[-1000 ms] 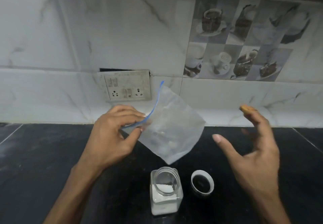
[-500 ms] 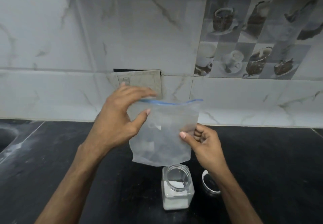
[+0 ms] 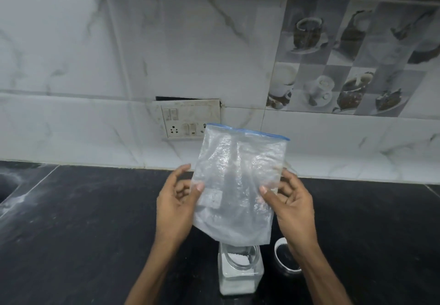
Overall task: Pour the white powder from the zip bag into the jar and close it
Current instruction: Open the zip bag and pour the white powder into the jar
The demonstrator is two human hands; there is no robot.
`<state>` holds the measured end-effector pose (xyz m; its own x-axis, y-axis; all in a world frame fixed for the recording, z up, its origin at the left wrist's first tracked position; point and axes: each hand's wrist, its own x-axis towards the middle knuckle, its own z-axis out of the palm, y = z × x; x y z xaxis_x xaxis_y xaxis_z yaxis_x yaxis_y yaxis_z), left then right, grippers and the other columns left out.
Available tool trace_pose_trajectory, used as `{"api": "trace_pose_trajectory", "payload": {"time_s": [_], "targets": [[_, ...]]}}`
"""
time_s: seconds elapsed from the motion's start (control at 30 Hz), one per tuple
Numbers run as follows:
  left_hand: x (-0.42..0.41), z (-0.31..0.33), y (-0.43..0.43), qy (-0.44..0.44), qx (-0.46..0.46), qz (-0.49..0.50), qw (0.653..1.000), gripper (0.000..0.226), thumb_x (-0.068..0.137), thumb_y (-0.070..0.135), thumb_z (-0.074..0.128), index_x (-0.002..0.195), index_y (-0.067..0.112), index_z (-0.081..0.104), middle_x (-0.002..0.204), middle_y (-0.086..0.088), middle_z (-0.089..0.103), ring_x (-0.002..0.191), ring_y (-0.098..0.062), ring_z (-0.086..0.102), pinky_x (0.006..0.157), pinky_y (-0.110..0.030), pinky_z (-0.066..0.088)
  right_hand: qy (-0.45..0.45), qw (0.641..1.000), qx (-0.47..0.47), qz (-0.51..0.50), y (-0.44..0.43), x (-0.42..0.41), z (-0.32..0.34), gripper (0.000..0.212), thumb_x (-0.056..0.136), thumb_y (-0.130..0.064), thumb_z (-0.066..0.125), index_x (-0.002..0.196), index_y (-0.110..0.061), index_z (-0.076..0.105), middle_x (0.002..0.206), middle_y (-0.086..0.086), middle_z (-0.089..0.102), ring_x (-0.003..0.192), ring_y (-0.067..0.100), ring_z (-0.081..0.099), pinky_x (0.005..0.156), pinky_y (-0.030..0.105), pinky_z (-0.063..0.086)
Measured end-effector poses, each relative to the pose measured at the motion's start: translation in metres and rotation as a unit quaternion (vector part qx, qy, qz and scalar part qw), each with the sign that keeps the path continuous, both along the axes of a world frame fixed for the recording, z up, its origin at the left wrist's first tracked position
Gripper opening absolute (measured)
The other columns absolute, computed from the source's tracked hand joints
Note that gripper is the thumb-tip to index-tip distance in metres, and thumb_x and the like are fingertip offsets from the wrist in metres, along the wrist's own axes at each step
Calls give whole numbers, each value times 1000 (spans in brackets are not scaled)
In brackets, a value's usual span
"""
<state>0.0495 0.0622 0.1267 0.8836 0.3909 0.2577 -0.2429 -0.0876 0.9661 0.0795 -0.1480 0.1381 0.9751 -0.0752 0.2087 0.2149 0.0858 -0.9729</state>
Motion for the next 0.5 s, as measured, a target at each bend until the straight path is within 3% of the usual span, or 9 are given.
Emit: {"api": "trace_pose_trajectory", "payload": {"time_s": [0.1, 0.23, 0.3, 0.37, 0.43, 0.5], "targets": [[3, 2, 7, -29, 45, -27, 998, 45, 87, 21, 73, 123, 41, 54, 90, -1, 73, 87, -20, 70, 80, -33, 56, -16, 998, -18, -63, 0, -6, 6, 67, 81, -9, 78, 135, -36, 48, 122, -4, 66, 86, 18, 75, 75, 31, 60], [1, 8, 13, -18, 140, -74, 987, 46, 86, 0, 69, 115, 36, 68, 91, 9, 65, 79, -6, 61, 77, -13, 50, -68, 993, -54, -83, -5, -14, 14, 63, 84, -2, 73, 137, -30, 51, 134, -18, 59, 68, 6, 69, 70, 20, 58], [-2, 12, 14, -14, 149, -55, 987, 45, 83, -2, 73, 112, 33, 69, 83, 13, 62, 73, -2, 59, 75, -8, 49, -84, 991, -92, -55, -10, -16, 19, 54, 83, 0, 74, 127, -28, 60, 128, -11, 67, 78, 7, 73, 78, 21, 58], [-5, 16, 18, -30, 168, -20, 985, 41, 80, 4, 77, 108, 32, 71, 85, 9, 66, 78, -6, 64, 77, -14, 53, -89, 989, -120, -20, -16, -19, 22, 60, 76, 4, 79, 123, -30, 61, 109, -2, 76, 89, 9, 75, 84, 22, 58], [-7, 19, 23, -50, 209, 3, 977, 29, 79, 9, 79, 97, 31, 75, 88, 9, 68, 83, -10, 66, 77, -17, 54, -84, 985, -148, 1, -19, -24, 27, 74, 70, 3, 83, 130, -31, 56, 95, -3, 78, 87, 9, 75, 82, 18, 57], [-9, 21, 25, -57, 223, 5, 973, 17, 79, 13, 79, 85, 29, 76, 89, 11, 66, 87, -11, 64, 76, -19, 53, -96, 979, -179, -10, -20, -29, 32, 73, 71, 0, 84, 132, -29, 55, 87, -7, 78, 82, 5, 75, 79, 14, 56]]}}
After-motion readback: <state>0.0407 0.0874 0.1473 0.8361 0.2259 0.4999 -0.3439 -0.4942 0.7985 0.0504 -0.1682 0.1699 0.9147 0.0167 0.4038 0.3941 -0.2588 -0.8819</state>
